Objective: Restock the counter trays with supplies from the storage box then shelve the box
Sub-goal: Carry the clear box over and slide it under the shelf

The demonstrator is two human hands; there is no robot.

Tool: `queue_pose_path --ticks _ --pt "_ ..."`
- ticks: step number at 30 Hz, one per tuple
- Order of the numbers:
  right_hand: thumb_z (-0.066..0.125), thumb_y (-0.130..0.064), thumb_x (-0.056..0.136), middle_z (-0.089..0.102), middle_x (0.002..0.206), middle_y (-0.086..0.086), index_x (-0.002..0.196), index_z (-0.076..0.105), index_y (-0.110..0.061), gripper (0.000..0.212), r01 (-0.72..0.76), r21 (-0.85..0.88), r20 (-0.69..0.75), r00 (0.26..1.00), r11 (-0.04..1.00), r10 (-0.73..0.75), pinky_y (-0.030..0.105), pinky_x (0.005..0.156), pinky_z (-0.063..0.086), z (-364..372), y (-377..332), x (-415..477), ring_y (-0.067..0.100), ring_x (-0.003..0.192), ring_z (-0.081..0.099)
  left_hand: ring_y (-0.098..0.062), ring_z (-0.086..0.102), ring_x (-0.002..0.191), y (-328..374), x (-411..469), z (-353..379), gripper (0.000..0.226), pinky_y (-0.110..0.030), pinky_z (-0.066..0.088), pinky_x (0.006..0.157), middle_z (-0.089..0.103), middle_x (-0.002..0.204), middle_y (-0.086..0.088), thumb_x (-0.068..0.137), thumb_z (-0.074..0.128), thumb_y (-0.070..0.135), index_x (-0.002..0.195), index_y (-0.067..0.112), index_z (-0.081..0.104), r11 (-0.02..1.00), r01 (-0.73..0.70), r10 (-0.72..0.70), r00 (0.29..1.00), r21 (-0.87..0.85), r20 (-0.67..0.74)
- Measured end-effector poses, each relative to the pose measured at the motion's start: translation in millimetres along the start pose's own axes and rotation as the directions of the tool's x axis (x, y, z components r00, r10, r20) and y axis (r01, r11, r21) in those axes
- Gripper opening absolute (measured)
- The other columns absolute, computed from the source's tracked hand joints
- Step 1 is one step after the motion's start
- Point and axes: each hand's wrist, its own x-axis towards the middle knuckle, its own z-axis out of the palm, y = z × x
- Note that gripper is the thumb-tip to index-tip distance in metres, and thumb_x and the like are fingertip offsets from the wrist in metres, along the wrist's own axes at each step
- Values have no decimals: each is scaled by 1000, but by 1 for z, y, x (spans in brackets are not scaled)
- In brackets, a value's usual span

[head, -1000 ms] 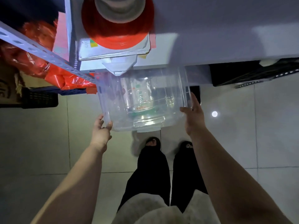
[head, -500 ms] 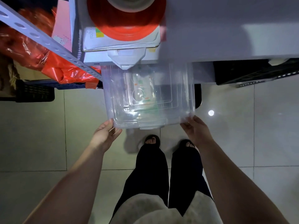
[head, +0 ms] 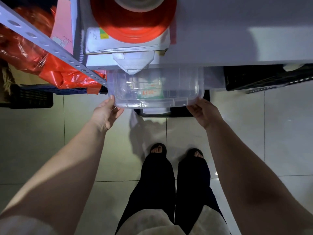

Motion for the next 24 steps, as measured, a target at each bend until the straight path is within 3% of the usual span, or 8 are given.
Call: queue_pose_path --ticks 4,9,13,18,24 --pt "49 -1 96 71 83 9 88 62 -4 15 -29 -28 8 1000 999 29 38 87 57 1 1 -2 21 87 68 -11 70 68 -2 1 -3 14 -25 58 66 74 75 4 93 58 29 84 19 63 1000 -18 18 1000 -11 1" --pt "44 5 95 74 80 8 89 61 -2 20 -40 -22 14 999 999 40 35 74 60 6 7 -7 22 82 71 -12 70 69 -3 -4 -4 12 -26 58 67 74 75 3 92 60 27 87 17 63 999 -26 24 999 -43 -46" --pt "43 4 95 75 82 8 93 61 -2 19 -23 2 -51 998 1000 23 40 77 60 -10 19 -14 23 84 71 -12 70 67 -21 -14 -9 13 -25 59 67 74 71 2 93 58 23 83 16 63 999 -3 0 998 -53 -58" --pt "48 4 94 73 75 9 90 63 -2 16 19 16 -146 989 1000 -17 37 69 59 -19 15 -13 21 75 71 -16 70 71 -18 -15 8 10 -26 58 65 75 76 -1 92 61 21 87 13 66 999 4 -5 999 -38 -46" --pt "54 -7 95 70 94 16 97 62 0 11 78 -78 -194 977 994 -92 37 73 59 -13 -8 -4 27 89 71 -16 69 64 -9 -11 24 10 -29 59 68 74 74 -2 90 63 20 87 11 65 999 21 -22 999 -31 -37"
